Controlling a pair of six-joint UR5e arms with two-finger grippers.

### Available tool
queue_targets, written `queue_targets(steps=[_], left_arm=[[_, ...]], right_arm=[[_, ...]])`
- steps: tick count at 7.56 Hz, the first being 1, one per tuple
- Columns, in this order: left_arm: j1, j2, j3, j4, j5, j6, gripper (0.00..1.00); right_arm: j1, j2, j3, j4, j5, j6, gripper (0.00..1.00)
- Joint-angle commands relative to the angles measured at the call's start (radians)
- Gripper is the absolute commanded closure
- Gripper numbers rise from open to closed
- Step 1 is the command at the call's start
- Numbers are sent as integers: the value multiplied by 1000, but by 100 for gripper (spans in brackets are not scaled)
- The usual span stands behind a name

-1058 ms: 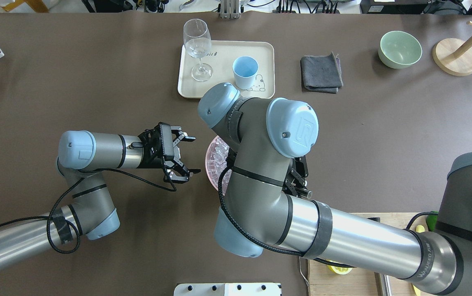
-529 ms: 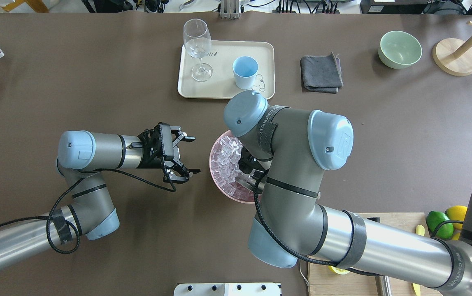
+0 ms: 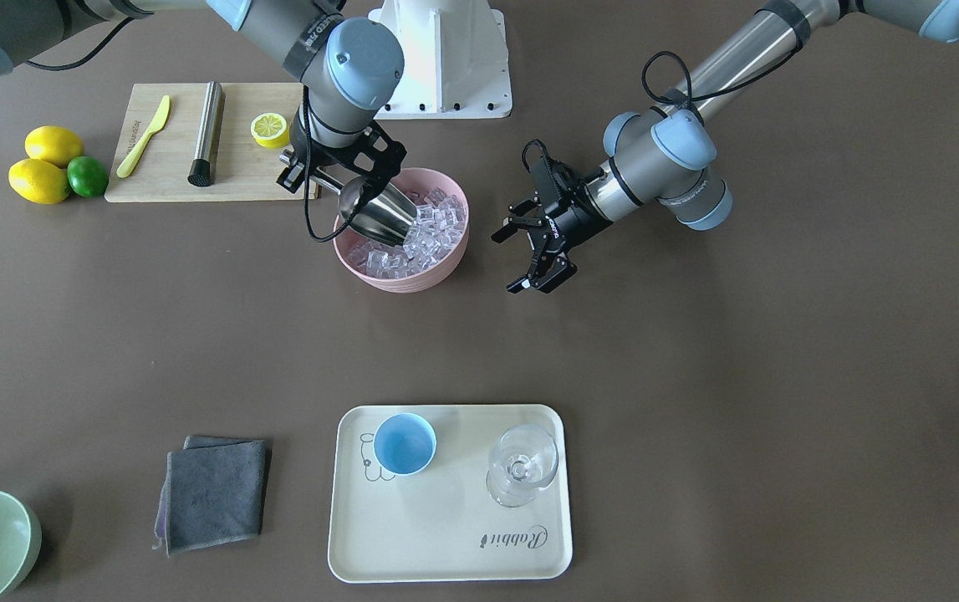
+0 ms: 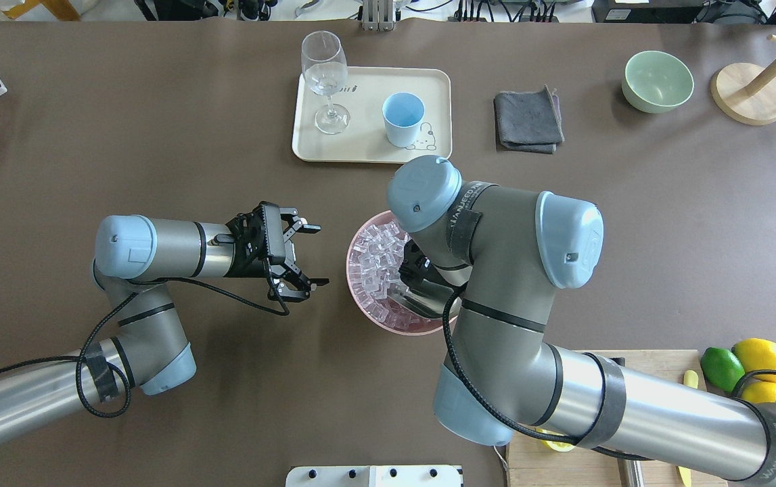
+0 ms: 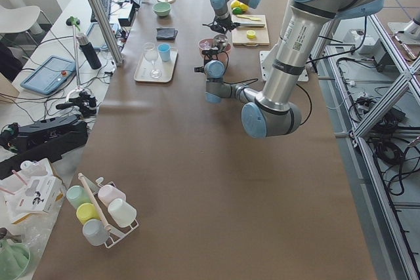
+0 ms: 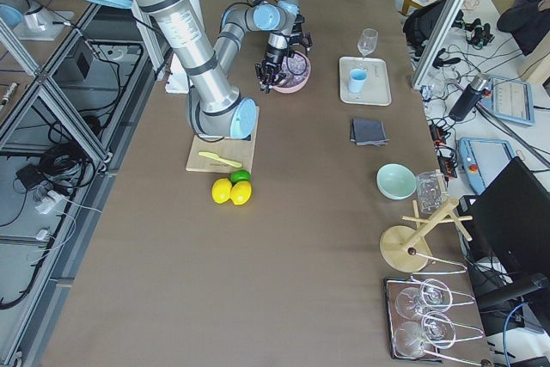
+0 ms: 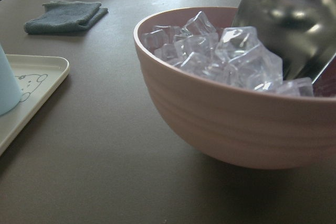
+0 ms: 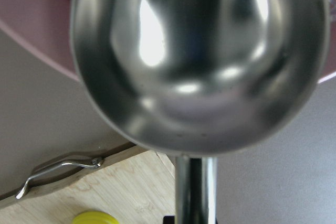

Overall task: Put ice in cup with scoop
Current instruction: 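Push the scoop through the ice cubes with the right gripper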

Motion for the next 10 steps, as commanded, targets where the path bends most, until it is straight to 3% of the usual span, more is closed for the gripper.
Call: queue_targets(steps=[1,3,10], left_arm=[[-1,-1,0,0,0,0,2],[-5,-1,-1,0,6,0,2],[-8,-1,-3,-2,6,0,2]], right_arm=[[0,-48,13,87,-6,-1,100],[0,-85,19,181,-8,0,100],[0,-114,102,214,-9,0,100]])
